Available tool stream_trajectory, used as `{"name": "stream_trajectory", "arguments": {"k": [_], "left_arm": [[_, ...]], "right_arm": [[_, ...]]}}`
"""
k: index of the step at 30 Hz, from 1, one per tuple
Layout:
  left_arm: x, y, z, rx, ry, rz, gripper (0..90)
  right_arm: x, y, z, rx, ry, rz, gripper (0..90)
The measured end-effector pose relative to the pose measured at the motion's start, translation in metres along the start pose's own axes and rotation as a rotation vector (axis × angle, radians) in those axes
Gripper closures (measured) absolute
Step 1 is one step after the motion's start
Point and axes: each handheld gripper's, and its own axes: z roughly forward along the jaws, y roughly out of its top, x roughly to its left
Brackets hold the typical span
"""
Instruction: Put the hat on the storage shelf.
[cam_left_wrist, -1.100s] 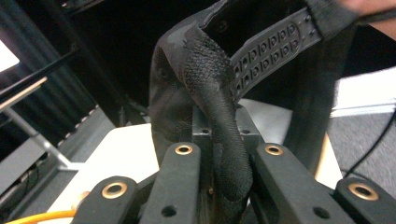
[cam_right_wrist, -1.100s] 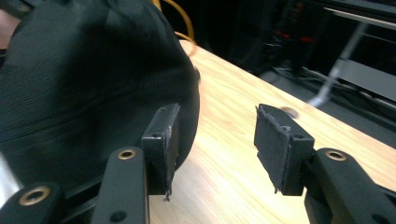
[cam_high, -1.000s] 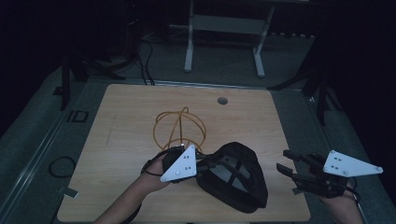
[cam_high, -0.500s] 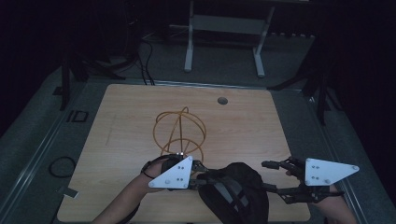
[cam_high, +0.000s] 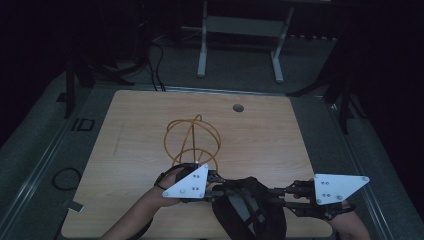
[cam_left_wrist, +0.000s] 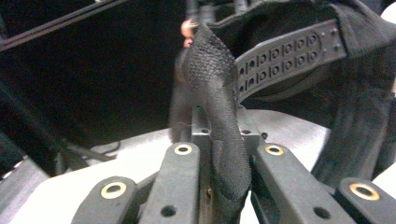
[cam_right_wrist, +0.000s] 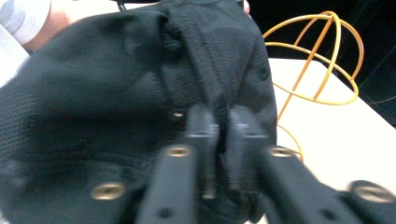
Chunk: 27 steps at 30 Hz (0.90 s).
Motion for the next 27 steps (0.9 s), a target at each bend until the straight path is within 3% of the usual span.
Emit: {"name": "stream_trajectory", "arguments": {"k": [6,10,12,14,15,16,17,24,27], "left_arm": [[0.003,-0.002,0.002,0.04,0.039,-0.049,82.8],[0.003,-0.001,0.004,0.06,0.061,-0.074,75.4],[0.004,0.001,0.004,0.063,0.064,-0.115,70.5],[0.004,0.003,0.004,0.077,0.094,-0.15,61.8],[0.004,0.003,0.004,0.077,0.094,-0.15,57.5],[0.006,0.006,0.002,0.092,0.129,-0.181,54.1],[0.006,0.007,0.002,0.1,0.138,-0.193,49.3],[0.004,0.014,-0.003,0.124,0.206,-0.21,28.4],[0.004,0.014,-0.005,0.126,0.214,-0.229,23.7]], "right_arm": [[-0.003,-0.002,-0.002,-0.03,-0.045,0.05,88.5],[-0.005,-0.003,-0.005,-0.042,-0.058,0.074,88.6],[-0.004,-0.003,-0.008,-0.05,-0.062,0.077,88.6],[-0.004,-0.003,-0.012,-0.057,-0.071,0.076,88.6],[-0.005,-0.003,-0.013,-0.06,-0.072,0.08,88.7],[-0.005,-0.003,-0.015,-0.063,-0.076,0.085,88.7],[-0.006,-0.003,-0.016,-0.061,-0.08,0.096,88.6],[-0.009,-0.006,-0.024,-0.07,-0.135,0.112,88.6],[-0.012,-0.007,-0.029,-0.083,-0.165,0.134,88.6]]}}
